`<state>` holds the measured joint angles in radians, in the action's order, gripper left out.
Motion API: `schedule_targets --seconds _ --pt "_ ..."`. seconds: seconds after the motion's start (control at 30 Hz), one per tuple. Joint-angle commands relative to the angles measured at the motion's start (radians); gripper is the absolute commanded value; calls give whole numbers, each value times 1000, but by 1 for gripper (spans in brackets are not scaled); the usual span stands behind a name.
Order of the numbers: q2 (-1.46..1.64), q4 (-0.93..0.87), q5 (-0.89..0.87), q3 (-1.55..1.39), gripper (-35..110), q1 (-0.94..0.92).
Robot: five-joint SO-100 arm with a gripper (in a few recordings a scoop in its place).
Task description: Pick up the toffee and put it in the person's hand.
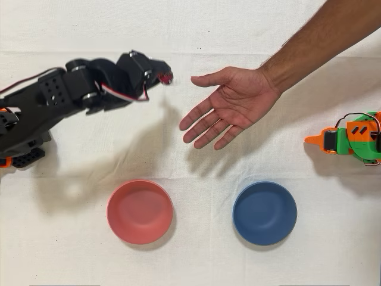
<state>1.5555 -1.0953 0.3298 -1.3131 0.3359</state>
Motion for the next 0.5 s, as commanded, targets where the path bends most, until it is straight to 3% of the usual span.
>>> schedule_targets --seconds 0.0,0.47 --pt "127 -12 49 118 8 -51" --pt "23 58 147 347 8 -137"
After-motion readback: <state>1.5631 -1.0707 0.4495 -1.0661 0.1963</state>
